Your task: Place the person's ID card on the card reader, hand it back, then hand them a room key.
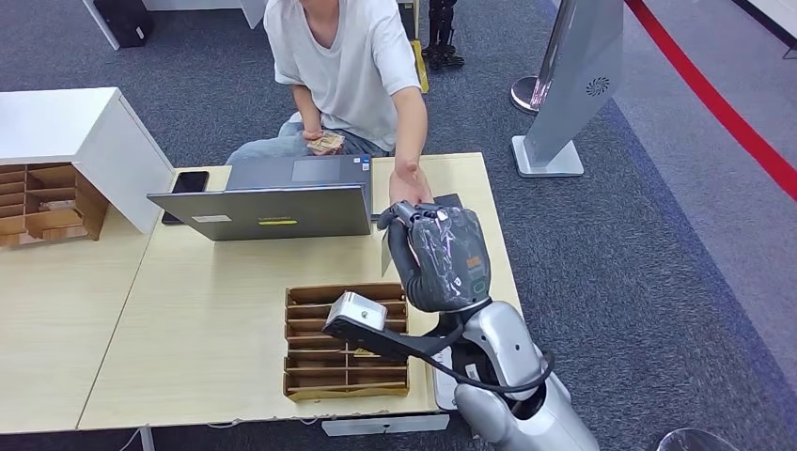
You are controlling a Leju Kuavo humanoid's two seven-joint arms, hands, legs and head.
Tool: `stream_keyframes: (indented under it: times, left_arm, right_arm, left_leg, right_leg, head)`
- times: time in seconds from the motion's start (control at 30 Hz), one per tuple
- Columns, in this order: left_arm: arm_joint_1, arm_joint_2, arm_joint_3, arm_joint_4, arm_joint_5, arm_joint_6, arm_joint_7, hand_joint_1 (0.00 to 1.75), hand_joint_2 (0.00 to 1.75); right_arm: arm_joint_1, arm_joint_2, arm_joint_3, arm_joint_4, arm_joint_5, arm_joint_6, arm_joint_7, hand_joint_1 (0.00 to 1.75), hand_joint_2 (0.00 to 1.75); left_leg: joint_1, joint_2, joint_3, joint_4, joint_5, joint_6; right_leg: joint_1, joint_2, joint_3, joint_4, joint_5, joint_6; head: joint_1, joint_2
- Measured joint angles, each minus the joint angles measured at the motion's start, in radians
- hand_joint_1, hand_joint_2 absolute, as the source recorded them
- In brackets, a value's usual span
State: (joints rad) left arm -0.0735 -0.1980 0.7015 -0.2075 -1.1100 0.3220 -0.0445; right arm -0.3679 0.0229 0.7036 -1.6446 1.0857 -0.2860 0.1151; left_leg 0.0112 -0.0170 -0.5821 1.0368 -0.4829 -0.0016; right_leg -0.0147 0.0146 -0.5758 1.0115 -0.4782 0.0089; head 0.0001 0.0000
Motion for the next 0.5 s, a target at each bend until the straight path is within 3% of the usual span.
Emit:
stream_keyframes:
  times: [0.5]
  left_arm:
    - [-0.025, 0.0, -0.009, 0.0, -0.039, -0.024, 0.037, 0.0, 0.0]
  right_arm:
    - [-0.134, 0.007, -0.047, 0.138, 0.046, 0.046, 0.052, 1.75, 1.75]
  left_leg:
    - [0.0, 0.0, 0.0, 0.0, 0.001, 0.0]
  right_leg:
    - [0.0, 0.0, 0.0, 0.0, 0.001, 0.0]
  head:
    - [0.0, 0.0]
